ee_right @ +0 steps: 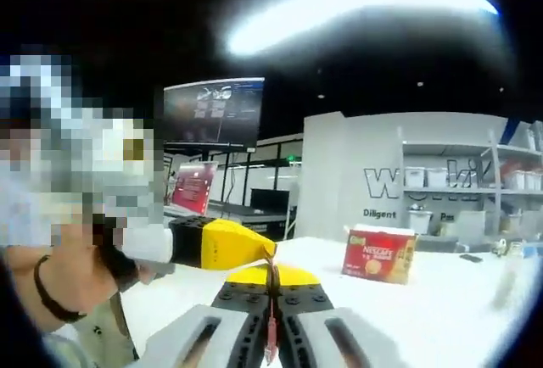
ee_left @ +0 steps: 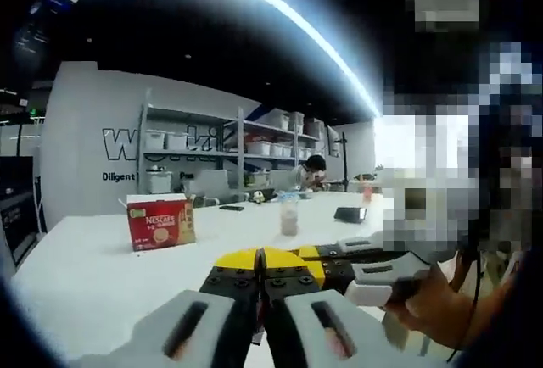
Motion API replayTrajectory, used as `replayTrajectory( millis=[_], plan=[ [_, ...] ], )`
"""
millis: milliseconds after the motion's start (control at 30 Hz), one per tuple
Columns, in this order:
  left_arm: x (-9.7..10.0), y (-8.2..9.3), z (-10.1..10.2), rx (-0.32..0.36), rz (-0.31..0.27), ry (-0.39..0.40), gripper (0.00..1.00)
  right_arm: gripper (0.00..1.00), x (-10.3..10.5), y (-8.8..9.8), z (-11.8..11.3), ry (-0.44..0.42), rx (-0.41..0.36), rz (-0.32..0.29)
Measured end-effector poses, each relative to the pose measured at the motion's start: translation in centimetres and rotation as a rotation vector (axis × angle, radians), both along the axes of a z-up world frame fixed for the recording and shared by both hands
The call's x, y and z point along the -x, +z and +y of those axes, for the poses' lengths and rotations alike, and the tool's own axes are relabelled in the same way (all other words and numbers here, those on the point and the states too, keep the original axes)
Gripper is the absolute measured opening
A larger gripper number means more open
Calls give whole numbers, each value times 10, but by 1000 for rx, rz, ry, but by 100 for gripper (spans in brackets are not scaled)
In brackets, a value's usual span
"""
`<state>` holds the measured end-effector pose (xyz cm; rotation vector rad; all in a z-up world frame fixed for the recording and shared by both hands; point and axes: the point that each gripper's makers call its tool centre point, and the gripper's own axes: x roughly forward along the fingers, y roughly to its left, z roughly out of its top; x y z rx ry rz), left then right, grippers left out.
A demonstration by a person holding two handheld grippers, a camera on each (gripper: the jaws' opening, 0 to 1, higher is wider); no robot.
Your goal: Tear open the coffee pouch, take out the coffee, and pour the coffee from the pouch into the cup
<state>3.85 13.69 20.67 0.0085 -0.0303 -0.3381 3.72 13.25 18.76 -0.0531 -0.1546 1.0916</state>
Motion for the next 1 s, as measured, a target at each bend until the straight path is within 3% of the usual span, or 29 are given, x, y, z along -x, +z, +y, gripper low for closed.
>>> replayTrajectory(
  millis=[367,567,733,867,1000],
  plan=[
    [5,-2,0,13,1,12,1,0,3,-2,-1,4,-4,0],
    [14,2,2,1,-26,35,1,0,9,3,2,14,-10,-7],
    [18,6,10,46,-53,39,1,0,15,6,7,24,3,-25],
    [19,11,6,89,-31,-42,1,1,18,9,5,64,-23,-15],
    [22,13,3,87,2,-120,1,2,23,9,3,118,23,-31]
  ],
)
